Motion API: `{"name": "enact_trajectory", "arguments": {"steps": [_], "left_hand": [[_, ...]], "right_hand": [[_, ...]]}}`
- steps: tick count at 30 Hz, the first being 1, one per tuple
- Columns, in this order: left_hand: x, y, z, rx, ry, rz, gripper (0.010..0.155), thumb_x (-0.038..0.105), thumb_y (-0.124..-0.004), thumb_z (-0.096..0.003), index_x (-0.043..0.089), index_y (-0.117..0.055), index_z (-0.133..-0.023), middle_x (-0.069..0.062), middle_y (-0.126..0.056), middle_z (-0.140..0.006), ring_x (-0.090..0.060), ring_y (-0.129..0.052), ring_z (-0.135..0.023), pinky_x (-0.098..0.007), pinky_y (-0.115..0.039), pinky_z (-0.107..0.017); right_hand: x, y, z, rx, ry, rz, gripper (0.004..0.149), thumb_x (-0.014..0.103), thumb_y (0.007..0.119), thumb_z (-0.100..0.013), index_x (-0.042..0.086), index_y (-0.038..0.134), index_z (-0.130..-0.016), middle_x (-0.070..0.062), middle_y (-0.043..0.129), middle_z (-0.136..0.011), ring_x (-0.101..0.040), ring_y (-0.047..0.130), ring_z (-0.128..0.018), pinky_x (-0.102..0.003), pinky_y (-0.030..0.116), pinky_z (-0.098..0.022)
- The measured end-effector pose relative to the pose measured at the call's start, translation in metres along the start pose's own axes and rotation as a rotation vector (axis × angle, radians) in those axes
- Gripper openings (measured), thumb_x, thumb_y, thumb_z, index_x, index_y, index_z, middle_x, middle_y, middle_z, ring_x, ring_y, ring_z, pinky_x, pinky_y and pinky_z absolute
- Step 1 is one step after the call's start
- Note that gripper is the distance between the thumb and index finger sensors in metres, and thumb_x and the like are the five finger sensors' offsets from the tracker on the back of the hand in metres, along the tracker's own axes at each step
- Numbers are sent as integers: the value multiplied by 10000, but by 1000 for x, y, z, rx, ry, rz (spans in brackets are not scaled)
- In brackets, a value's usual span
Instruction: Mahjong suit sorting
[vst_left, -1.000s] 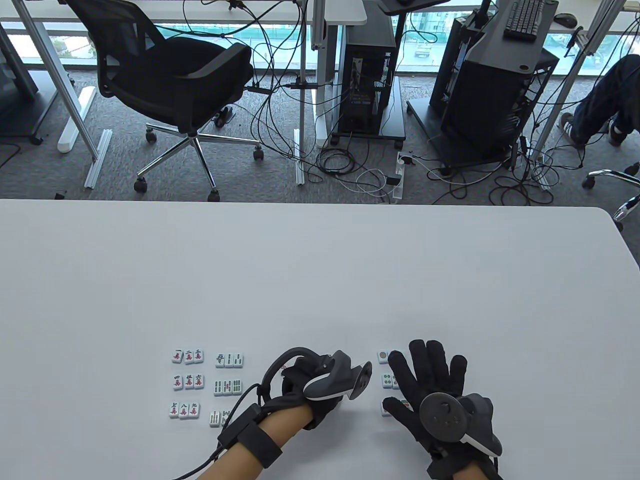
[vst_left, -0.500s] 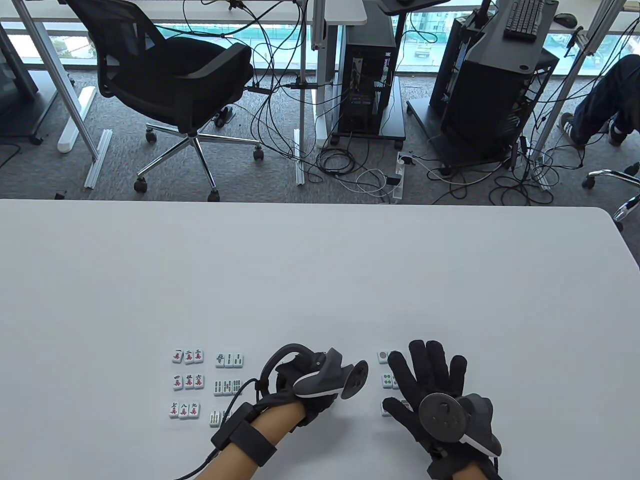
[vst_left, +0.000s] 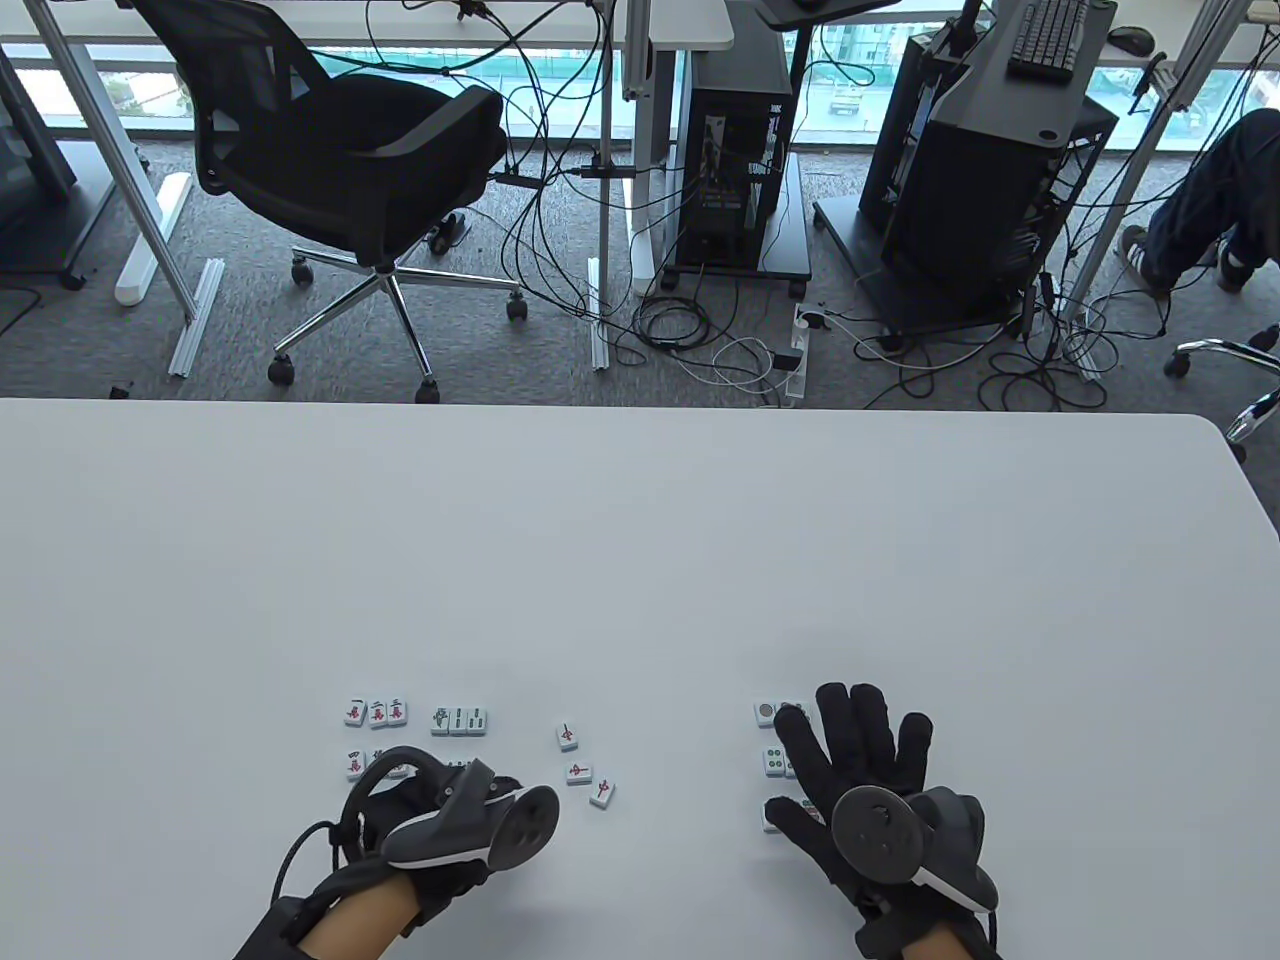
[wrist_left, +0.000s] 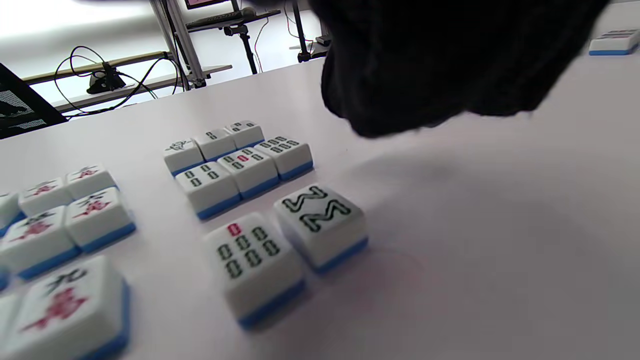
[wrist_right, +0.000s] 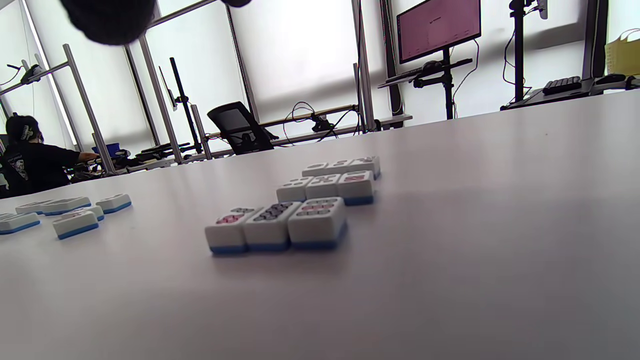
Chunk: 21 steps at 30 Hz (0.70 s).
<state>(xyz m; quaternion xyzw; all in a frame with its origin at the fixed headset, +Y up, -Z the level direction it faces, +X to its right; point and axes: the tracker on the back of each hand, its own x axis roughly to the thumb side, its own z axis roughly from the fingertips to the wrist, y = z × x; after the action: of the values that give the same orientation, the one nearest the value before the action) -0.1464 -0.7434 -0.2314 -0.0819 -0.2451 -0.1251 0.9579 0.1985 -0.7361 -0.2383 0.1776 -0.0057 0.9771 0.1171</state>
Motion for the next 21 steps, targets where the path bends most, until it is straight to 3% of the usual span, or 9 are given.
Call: {"name": "enact_trajectory", "arguments": {"steps": [11,17,21], "left_hand": [[-1,-19,0,-1,32,-90,604,523,-878,-294,153,-871,-770,176,-994,-255,-28,-879,34,-311,-848,-100],[-2,-18,2,-14,56,-98,619,542,-870,-293,163,-866,-782,170,-999,-271,-32,-887,23,-316,-848,-107],[-4,-6,9,40,79,-100,669,578,-858,-284,207,-832,-840,133,-1026,-377,-44,-927,-46,-330,-858,-158]], "right_hand": [[2,2,0,13,5,15,755,607,581,-519,346,201,-1118,-100,44,-1179,-375,-43,-1034,-689,41,-697],[1,2,-1,18,7,17,755,607,581,-519,346,202,-1118,-100,45,-1179,-375,-42,-1035,-690,41,-697],[1,2,-1,18,11,20,754,607,581,-519,347,202,-1117,-100,45,-1179,-376,-41,-1034,-689,41,-698]]}}
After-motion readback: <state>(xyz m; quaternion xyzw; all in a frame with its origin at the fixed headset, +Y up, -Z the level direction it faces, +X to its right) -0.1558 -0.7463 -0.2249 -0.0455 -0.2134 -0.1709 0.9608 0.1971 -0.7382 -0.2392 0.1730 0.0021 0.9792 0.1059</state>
